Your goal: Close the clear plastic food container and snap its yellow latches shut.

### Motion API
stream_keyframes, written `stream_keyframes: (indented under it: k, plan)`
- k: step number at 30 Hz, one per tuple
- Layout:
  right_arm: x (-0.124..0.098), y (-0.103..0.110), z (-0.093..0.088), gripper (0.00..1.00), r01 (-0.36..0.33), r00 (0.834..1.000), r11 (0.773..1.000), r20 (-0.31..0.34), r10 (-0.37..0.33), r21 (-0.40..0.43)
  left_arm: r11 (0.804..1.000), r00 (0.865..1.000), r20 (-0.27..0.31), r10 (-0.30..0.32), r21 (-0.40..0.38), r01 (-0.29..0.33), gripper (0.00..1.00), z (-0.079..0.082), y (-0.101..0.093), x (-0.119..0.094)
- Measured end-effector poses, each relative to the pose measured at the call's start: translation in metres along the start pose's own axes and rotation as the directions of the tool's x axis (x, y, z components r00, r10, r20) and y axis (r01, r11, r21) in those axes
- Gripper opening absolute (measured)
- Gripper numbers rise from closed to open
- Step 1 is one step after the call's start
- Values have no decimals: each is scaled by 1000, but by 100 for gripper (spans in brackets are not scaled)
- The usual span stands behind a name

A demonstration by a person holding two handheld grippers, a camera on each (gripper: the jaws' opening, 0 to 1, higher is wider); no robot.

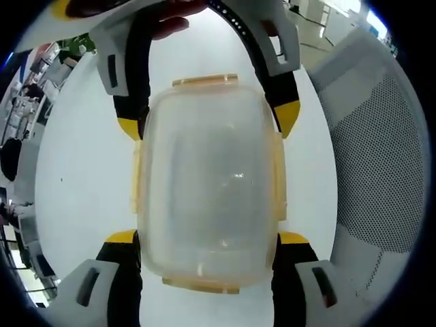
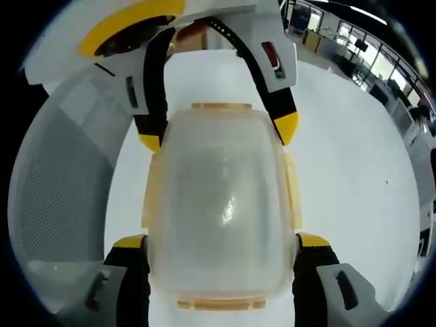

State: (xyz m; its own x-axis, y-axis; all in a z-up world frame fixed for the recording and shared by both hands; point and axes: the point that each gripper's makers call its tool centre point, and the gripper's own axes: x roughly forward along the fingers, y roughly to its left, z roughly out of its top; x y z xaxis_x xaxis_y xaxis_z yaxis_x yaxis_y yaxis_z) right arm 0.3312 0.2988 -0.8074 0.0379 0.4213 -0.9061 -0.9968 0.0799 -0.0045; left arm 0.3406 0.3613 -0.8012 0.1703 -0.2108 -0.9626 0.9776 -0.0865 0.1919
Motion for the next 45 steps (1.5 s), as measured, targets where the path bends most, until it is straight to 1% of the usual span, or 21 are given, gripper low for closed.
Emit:
stream_keyframes:
  k: [7,14,18,26,35,45]
  plan:
    - [4,1,8,88,1,1000,1000,-5,-1,0,1000,1000,1,1,-3,-1,79,-9,-1,-2]
    - [8,2,19,88,6,1000,1000,-1,-6,-3,1000,1000,-14,5,-8,-5,79,-19,-2,-4]
    - [10,1,21,88,3,1000,1000,-13,-3,-7,1000,1000,-14,5,-12,-6,79,-22,-2,-5]
    - [10,0,20,89,12,1000,1000,-21,-12,-3,1000,1000,-6,7,-16,-7,79,-21,-2,-4]
    - [10,-1,21,89,25,1000,1000,-14,-25,9,1000,1000,-4,7,-16,-7,79,-21,0,-3]
    - [10,-1,22,90,32,999,999,-4,-32,16,999,1000,-8,23,-22,-23,79,-21,0,-3]
